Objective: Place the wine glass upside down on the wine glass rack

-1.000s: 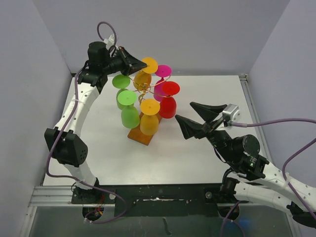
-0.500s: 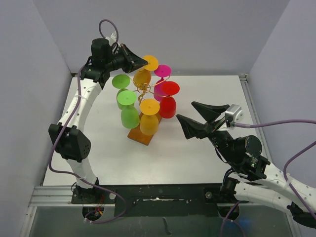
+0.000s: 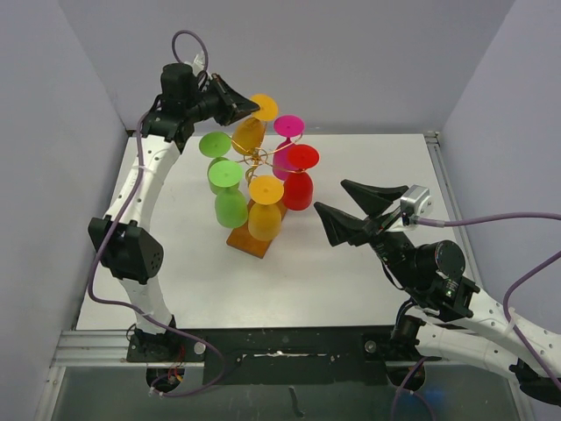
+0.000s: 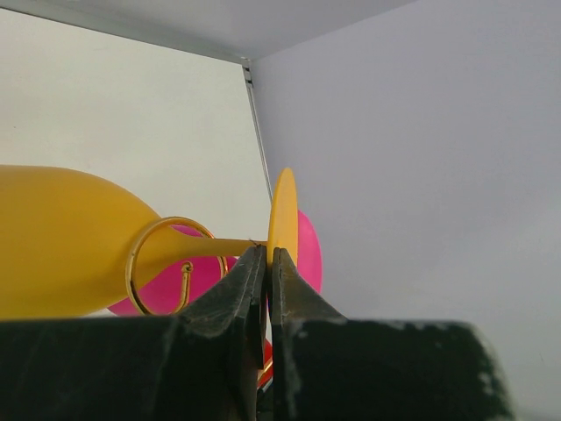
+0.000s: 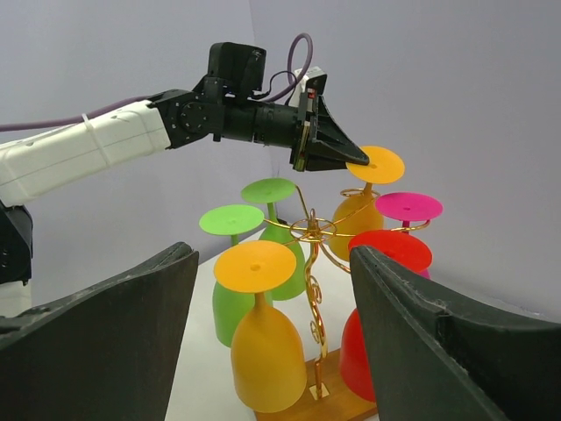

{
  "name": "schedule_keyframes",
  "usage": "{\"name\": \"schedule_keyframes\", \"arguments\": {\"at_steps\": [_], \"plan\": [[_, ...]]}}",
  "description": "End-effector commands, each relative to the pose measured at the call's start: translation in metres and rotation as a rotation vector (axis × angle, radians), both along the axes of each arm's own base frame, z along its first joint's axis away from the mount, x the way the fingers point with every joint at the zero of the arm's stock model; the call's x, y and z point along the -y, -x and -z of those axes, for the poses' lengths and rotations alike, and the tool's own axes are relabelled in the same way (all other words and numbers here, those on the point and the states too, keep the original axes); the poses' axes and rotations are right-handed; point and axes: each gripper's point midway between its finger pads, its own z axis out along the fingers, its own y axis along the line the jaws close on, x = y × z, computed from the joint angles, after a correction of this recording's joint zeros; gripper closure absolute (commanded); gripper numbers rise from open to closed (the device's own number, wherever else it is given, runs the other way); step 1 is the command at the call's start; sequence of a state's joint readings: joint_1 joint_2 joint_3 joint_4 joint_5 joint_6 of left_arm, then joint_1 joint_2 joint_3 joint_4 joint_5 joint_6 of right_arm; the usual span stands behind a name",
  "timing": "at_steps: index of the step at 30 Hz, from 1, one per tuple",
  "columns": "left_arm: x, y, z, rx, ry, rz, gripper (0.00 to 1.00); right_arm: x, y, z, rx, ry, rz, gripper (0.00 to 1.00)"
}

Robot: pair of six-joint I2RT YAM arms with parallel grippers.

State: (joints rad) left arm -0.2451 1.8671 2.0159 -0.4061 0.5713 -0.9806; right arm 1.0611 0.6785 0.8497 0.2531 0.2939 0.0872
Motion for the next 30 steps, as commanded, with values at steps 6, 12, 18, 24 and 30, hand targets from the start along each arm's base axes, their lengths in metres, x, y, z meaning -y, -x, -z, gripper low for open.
{"name": "schedule_keyframes", "arguments": {"at_steps": [6, 12, 18, 24, 30], "plan": [[-0.026, -0.008, -0.024, 0.119, -0.087, -0.074, 1.0, 0.008, -0.001, -0.013, 0.026, -0.059, 0.023, 0.29], [-0.04, -0.004, -0.017, 0.107, -0.134, -0.089, 1.0, 0.007, 0.0, -0.015, 0.027, -0.07, 0.018, 0.29], [-0.046, -0.005, -0.012, 0.092, -0.152, -0.095, 0.94, 0.007, 0.0, -0.016, 0.026, -0.075, 0.016, 0.29], [-0.053, -0.006, -0.013, 0.106, -0.177, -0.11, 0.88, 0.005, 0.0, -0.018, 0.028, -0.08, 0.008, 0.29], [-0.056, -0.007, -0.009, 0.12, -0.216, -0.102, 0.81, 0.005, 0.0, -0.019, 0.028, -0.082, 0.007, 0.29]]}}
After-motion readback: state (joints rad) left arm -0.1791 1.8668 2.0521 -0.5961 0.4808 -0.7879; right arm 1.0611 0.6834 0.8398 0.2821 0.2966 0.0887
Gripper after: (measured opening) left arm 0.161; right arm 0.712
